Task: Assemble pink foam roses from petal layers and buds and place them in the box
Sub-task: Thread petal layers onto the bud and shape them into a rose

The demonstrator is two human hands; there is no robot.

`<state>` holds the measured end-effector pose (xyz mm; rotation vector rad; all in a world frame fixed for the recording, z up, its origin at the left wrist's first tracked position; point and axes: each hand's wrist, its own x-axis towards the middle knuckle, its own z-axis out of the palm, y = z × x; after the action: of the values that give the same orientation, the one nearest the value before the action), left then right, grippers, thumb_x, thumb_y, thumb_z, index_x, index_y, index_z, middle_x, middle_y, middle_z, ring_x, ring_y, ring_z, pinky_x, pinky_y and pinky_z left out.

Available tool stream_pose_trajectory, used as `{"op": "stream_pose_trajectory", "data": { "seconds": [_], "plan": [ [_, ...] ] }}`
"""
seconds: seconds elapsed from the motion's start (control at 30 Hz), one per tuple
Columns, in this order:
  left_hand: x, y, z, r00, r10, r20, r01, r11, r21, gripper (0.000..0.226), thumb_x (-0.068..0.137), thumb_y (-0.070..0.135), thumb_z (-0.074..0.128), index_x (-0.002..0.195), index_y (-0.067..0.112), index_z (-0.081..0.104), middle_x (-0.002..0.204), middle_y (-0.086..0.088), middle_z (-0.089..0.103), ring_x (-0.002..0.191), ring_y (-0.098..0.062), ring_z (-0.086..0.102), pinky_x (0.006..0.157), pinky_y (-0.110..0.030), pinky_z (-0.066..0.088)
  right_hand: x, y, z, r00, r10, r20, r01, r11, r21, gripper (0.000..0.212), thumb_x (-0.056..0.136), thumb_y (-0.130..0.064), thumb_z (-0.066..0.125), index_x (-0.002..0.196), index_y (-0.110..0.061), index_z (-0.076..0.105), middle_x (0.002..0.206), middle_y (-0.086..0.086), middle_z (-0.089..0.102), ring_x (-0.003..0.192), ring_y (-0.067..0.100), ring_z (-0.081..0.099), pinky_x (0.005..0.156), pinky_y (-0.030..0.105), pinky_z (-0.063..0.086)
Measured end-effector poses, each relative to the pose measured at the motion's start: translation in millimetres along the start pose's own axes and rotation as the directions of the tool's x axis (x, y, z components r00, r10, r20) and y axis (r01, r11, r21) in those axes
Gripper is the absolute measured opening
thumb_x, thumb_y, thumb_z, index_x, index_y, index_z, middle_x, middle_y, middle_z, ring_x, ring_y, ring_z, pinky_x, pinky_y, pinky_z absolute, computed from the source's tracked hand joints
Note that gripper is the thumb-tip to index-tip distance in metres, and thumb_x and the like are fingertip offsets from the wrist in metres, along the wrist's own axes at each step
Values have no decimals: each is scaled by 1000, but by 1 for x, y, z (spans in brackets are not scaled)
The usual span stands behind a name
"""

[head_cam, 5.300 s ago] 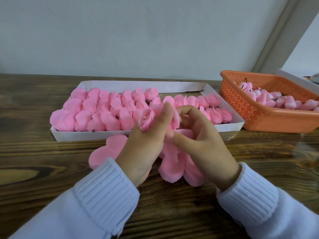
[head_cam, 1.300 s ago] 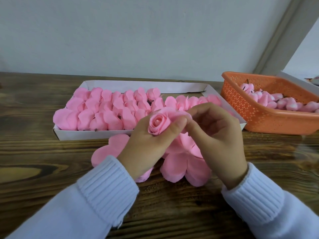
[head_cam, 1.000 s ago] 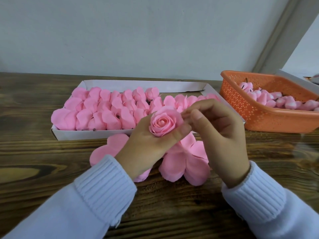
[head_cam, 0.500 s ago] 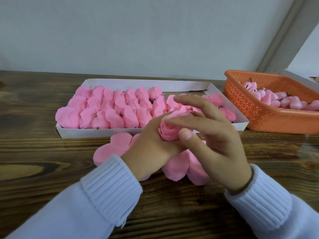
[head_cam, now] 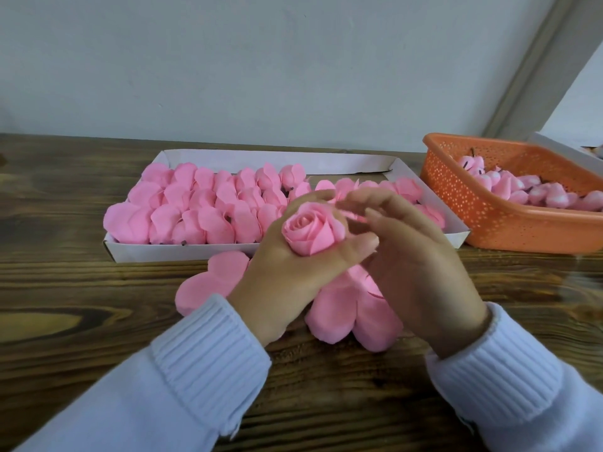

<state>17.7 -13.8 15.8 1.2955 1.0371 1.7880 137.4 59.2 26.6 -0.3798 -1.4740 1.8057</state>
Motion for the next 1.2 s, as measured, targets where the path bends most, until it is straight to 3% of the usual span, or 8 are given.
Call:
{"op": "stream_pose_trajectory", "data": {
  "seconds": [0.1, 0.3, 0.67, 0.83, 0.9, 1.0, 1.07, 1.2],
  "plan": [
    [0, 0, 2, 991, -96, -97, 88, 992, -85, 25, 58, 31, 81, 81, 33, 71, 117, 5, 67, 110, -10, 64, 80, -28, 56, -2, 6, 3, 962, 230, 147, -234, 972, 14, 36, 84, -12, 60, 115, 4, 52, 106, 21, 56, 90, 30, 59, 75, 33, 53],
    [-2, 5, 3, 983, -159, -92, 153, 986, -70, 49, 67, 38, 74, 112, 24, 60, 85, 4, 73, 85, -11, 72, 73, -36, 60, -3, 9, 5, 882, 278, 381, -360, 918, 165, 42, 85, -19, 57, 123, -4, 47, 99, 12, 53, 78, 14, 65, 64, 23, 47],
    [-4, 6, 3, 991, -131, 0, 131, 989, -66, 22, 61, 37, 76, 81, 27, 73, 90, -12, 65, 36, -7, 48, 37, -14, 40, -2, 17, 6, 894, 264, 362, -337, 929, 155, 45, 83, -29, 54, 117, -2, 45, 68, 6, 57, 58, 10, 55, 57, 19, 45],
    [-5, 8, 4, 991, -135, -17, 134, 991, -25, 24, 61, 40, 76, 80, 27, 73, 101, -12, 70, 66, -21, 66, 55, -29, 53, -4, 20, 3, 887, 216, 408, -335, 909, 248, 66, 79, -25, 71, 133, -2, 40, 88, 21, 51, 74, 19, 56, 61, 25, 43],
    [-5, 10, 6, 987, -155, -33, 154, 988, -24, 20, 59, 41, 76, 74, 28, 71, 104, -27, 64, 55, -24, 57, 49, -27, 50, -4, 19, 5, 881, 206, 426, -338, 904, 261, 60, 77, -24, 76, 122, -2, 43, 74, 12, 58, 68, 15, 58, 59, 23, 45],
    [-4, 12, 6, 987, -160, -33, 158, 986, -61, 14, 59, 41, 74, 61, 28, 68, 103, 1, 71, 41, -17, 52, 43, -23, 47, -4, 19, 9, 908, 240, 343, -318, 929, 190, 21, 90, -22, 52, 88, -2, 53, 61, 5, 55, 53, 12, 48, 53, 21, 40],
    [-4, 12, 7, 987, -154, -46, 151, 986, -68, 15, 60, 40, 73, 56, 27, 67, 103, 6, 71, 44, -22, 52, 45, -26, 47, -5, 20, 12, 926, 264, 268, -306, 944, 125, 34, 96, -18, 36, 72, -5, 55, 56, 6, 53, 47, 13, 45, 49, 22, 40],
    [-3, 13, 7, 987, -132, -96, 128, 990, -52, 18, 60, 38, 73, 51, 27, 63, 90, 8, 72, 61, -17, 64, 49, -27, 49, -6, 18, 11, 913, 254, 319, -330, 919, 215, 20, 87, -20, 51, 95, -7, 63, 74, 8, 60, 61, 15, 57, 54, 23, 46]
  ]
}}
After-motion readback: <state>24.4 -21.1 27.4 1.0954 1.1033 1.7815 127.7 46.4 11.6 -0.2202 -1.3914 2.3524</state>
